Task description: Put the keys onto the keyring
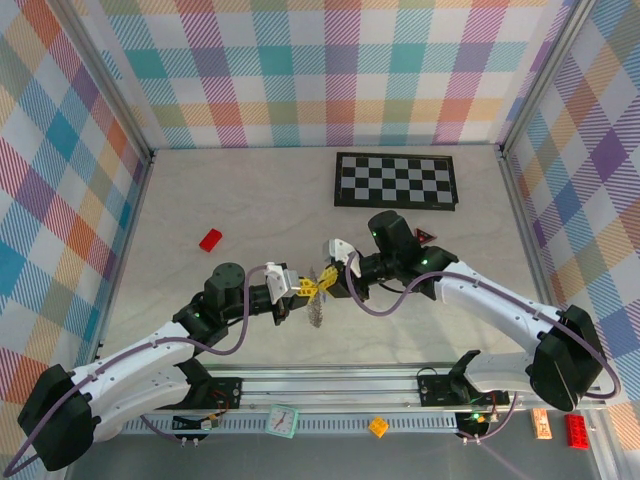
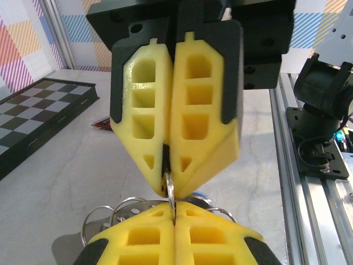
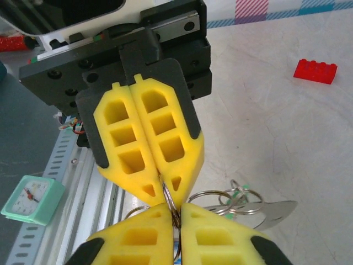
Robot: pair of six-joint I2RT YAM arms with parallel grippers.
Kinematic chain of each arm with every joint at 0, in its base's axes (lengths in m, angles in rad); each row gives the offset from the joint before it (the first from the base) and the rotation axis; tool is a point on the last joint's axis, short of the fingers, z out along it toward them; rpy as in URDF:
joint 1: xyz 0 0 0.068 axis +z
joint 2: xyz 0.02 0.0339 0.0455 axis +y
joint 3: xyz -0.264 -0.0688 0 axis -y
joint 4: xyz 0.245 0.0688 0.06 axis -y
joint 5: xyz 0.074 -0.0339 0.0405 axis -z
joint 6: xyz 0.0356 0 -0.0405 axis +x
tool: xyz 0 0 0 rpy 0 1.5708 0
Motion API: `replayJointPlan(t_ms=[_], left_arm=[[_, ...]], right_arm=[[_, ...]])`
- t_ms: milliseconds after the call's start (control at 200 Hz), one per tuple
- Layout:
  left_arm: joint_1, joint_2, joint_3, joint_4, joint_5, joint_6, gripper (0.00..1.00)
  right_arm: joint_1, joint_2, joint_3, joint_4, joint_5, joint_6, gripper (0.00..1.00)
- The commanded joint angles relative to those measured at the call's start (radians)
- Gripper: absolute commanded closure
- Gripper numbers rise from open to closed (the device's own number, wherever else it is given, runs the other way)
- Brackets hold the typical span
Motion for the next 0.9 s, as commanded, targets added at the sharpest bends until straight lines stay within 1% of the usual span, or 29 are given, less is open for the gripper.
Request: replayJointPlan(t_ms=[0,105,175,255,505,660,895], left_arm=[[-0.007,-0.002,-0.010,0.077,0.024,-0.012,0.95],[-0.007,-0.011,-0.010,0.048,-0.001,-0.012,0.88],[-0.006,-0.020,-0.003,0.007,-0.024,-0.011,0.81],[-0.007,-0.030,0.004,-0.041,-0.036,-0.002,0.78],[-0.007,-0.020,0.046,-0.139,-0.049,0.023,0.77],[-0.007,0.000,0.068,-0.145,-0.043,0.025,0.77],[-0.007,0.009,0.081,-0.155,-0.028,0.030,0.79]], right_arm=[[0.002,0.006,0.014,0.019,-0.061,-0.014,1.00],[0.003,0.003,0.026,-0.021,-0.057,-0.044,1.00],[0.003,0.003,0.040,-0.059,-0.039,-0.069,1.00],[0.004,0.009,0.059,-0.104,-0.012,-0.094,1.00],[0.022,0.033,0.129,-0.227,0.067,-0.167,1.00],[0.062,0.061,0.186,-0.315,0.147,-0.227,1.00],[0.102,0.086,0.231,-0.365,0.200,-0.268,1.00]])
